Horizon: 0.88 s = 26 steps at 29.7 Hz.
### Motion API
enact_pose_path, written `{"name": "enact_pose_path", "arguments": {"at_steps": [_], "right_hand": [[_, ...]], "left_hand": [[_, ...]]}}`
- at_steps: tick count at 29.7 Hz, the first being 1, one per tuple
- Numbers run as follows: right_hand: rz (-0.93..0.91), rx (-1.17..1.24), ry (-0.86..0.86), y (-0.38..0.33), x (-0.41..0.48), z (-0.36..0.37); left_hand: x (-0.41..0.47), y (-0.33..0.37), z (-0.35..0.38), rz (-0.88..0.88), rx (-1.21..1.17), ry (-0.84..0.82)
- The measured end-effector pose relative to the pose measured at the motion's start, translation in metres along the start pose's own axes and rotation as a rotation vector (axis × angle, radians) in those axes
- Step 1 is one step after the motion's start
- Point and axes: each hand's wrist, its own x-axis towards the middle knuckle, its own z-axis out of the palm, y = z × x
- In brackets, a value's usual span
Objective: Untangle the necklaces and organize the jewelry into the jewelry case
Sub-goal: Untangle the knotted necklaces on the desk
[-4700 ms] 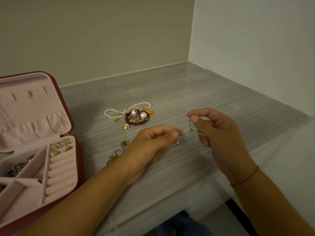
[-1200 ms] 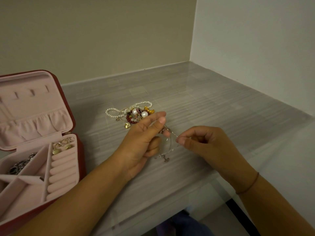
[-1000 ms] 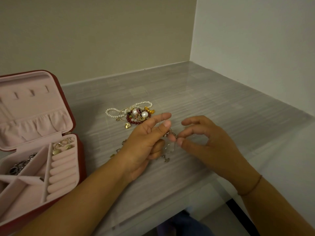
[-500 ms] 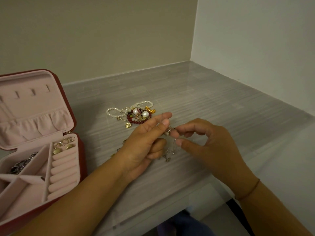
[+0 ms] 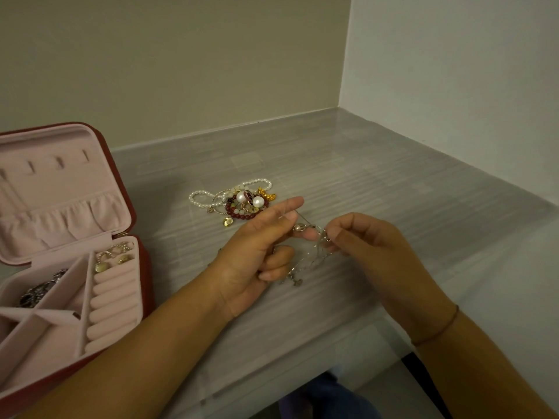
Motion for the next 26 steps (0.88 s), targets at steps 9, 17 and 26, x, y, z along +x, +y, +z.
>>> {"name": "enact_pose_path", "arguments": {"at_steps": [9, 17, 26], "right_hand": [[0.273, 0.681, -0.023, 0.002, 0.006, 0.001], [0.217, 0.337, 0.021, 0.006, 0.011, -0.013], [0.217, 0.092, -0.073, 0.006, 0.007, -0.017]], "left_hand": [[0.001, 0.002, -0.003, 0.015, -0.125, -0.028], [0.002, 0.004, -0.005, 0.099, -0.038, 0.052], [0.001, 0.008, -0.006, 0.157, -0.017, 0.066]]}}
